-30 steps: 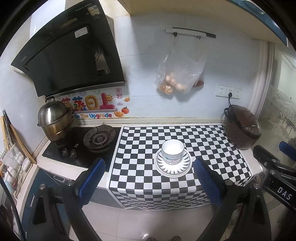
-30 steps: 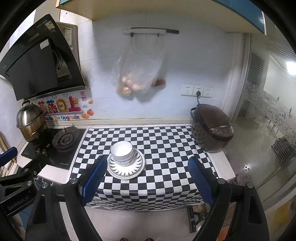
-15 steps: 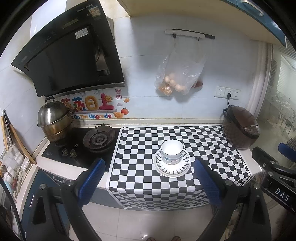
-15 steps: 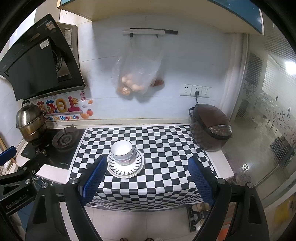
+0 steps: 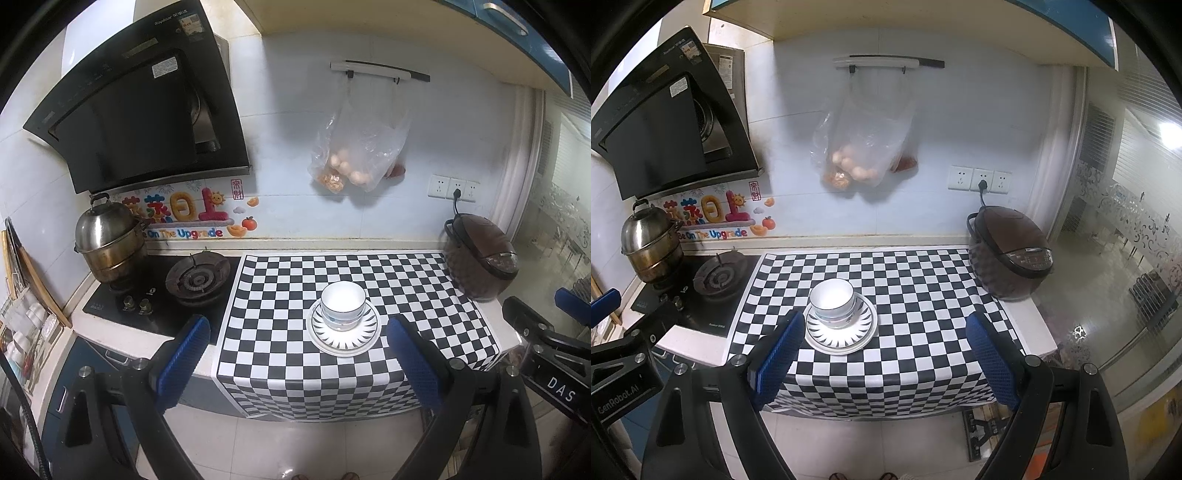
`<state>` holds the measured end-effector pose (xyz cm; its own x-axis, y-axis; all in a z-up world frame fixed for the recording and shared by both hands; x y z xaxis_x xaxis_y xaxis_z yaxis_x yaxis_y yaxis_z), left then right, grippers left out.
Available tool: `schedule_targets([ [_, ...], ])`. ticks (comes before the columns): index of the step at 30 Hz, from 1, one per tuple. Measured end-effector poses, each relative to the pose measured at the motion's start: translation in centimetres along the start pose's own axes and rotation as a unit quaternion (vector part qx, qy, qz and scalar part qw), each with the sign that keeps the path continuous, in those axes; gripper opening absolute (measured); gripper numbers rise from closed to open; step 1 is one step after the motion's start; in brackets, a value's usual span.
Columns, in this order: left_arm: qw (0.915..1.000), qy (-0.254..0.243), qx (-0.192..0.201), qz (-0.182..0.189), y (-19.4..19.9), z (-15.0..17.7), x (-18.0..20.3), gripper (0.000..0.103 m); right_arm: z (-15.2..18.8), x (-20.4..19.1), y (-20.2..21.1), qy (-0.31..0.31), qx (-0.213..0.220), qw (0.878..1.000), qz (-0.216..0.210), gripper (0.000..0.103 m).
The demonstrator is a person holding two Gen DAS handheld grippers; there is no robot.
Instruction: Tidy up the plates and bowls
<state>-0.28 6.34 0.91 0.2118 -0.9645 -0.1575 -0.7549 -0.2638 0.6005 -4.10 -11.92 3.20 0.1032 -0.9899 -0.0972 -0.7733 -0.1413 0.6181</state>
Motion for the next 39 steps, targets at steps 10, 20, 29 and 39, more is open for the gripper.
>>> schedule_targets([
  [10, 1.0, 0.003, -0.003, 0.003, 0.0, -0.1, 0.1, 0.098, -0.1, -0.1, 0.0, 0.002, 0.0, 1.0, -0.001, 0.091],
  [20, 1.0, 0.01, 0.0, -0.002, 0.8, 0.1, 0.5, 0.098, 0.0, -0.2, 0.3, 0.002, -0.003, 1.0, -0.003, 0.091],
  [29, 0.9999, 0.009, 0.0, -0.005, 0.9, 0.3, 0.5, 0.098, 0.0, -0.2, 0.3, 0.003, -0.003, 1.0, -0.004, 0.091],
  [39, 0.9999, 0.012, 0.0, -0.007, 1.3, 0.5, 0.4, 0.098, 0.3, -0.5, 0.8, 0.002, -0.003, 1.0, -0.005, 0.091],
])
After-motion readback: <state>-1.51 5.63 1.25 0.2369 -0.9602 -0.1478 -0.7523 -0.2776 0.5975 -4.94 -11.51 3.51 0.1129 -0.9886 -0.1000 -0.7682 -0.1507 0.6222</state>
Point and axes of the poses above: each gripper's, at about its wrist camera, not at the fingertips, and y roughly against the way its jaws point, x to its right, z to its underside, the point moved 2 cm from there along -y, roughly the way its jaws point, and after that the axes turned 15 degrees about -z, right-handed, at the moved point
